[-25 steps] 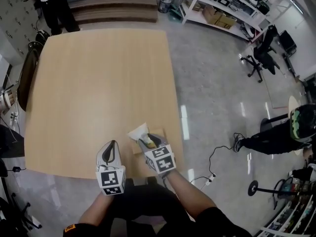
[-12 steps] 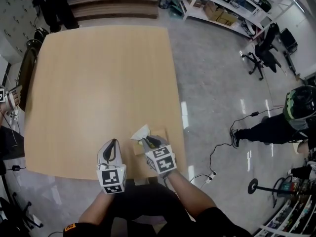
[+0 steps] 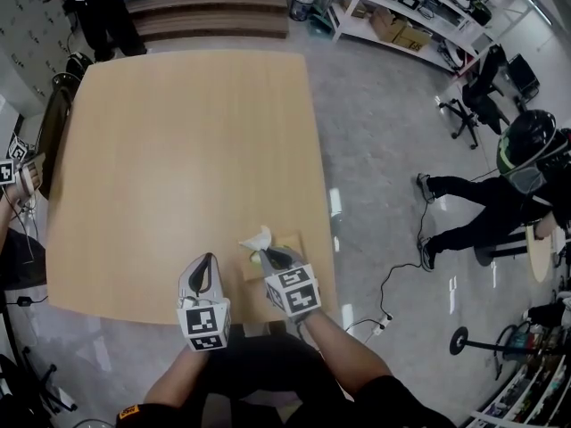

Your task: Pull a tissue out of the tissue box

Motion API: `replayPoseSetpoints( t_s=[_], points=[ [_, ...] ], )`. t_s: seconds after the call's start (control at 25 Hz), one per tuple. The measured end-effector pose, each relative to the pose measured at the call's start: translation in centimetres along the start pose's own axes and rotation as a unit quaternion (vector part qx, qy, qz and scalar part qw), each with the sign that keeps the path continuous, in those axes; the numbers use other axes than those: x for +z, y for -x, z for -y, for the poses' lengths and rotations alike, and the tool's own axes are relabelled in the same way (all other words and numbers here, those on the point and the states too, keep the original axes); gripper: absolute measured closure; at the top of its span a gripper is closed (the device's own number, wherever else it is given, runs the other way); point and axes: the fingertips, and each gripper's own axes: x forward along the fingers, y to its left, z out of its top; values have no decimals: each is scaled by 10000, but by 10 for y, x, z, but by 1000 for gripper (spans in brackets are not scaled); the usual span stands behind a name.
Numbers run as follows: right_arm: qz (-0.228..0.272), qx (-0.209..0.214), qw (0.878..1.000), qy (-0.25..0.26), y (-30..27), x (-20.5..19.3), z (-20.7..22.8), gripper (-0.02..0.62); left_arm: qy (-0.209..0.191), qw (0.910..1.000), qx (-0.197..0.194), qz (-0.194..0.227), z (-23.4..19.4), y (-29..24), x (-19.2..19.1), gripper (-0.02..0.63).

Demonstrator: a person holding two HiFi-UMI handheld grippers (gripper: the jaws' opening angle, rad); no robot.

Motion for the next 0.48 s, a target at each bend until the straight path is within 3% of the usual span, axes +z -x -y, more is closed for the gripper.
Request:
replayPoseSetpoints(
  t_s=[0.48],
  points=[
    [529,-24,9986,-9,24,24,-4,594,24,9999,59,136,4,12,5,589]
  ],
)
